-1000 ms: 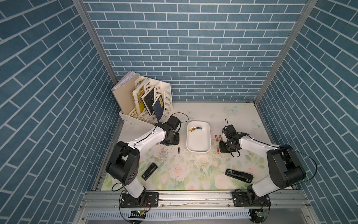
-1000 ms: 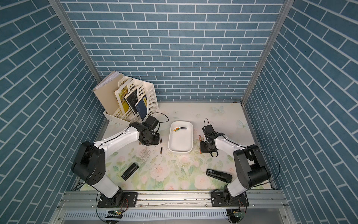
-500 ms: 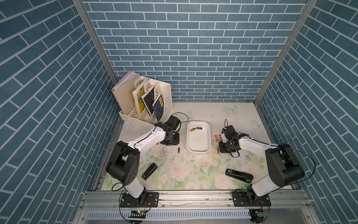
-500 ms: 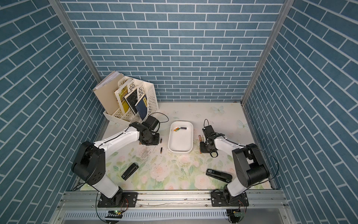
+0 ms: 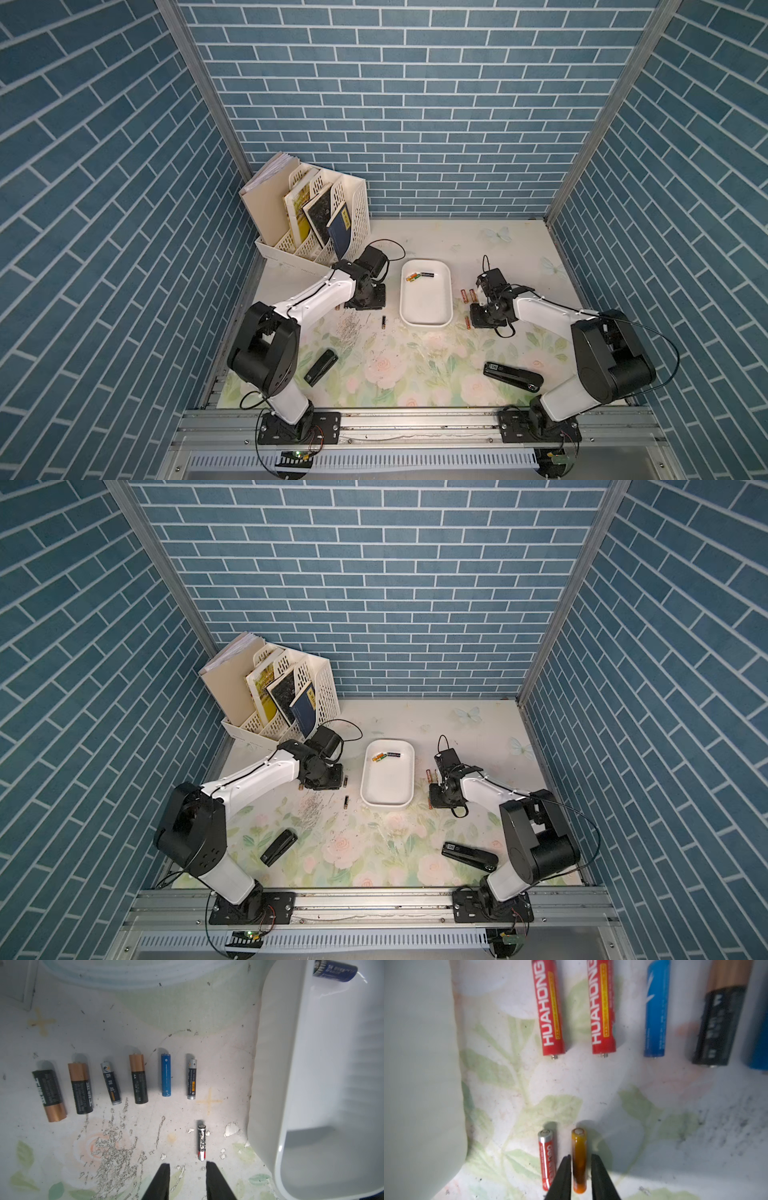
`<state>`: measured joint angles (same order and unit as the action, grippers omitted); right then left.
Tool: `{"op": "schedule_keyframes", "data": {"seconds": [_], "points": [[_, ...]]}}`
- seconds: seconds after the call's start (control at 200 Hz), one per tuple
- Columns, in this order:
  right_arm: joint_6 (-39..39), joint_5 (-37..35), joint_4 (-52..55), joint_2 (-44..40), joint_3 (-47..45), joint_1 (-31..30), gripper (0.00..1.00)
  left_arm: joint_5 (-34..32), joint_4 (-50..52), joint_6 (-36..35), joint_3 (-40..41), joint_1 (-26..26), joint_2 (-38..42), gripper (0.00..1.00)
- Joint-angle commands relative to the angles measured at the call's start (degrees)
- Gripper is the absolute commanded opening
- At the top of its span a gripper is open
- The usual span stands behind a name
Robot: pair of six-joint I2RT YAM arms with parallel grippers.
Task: Take the batteries out of the storage box
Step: Place the battery at the center of the board, then pick up the battery from the storage box.
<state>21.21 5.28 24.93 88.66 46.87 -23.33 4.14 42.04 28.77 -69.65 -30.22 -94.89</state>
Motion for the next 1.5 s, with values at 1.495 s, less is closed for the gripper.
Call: {"op": "schedule_keyframes", "data": {"seconds": [1.495], "points": [[2.1, 1.1, 2.2, -0.3, 8.5, 1.5, 0.25, -16.9, -2.5, -16.9, -44.1, -11.0, -39.9, 0.38]]}}
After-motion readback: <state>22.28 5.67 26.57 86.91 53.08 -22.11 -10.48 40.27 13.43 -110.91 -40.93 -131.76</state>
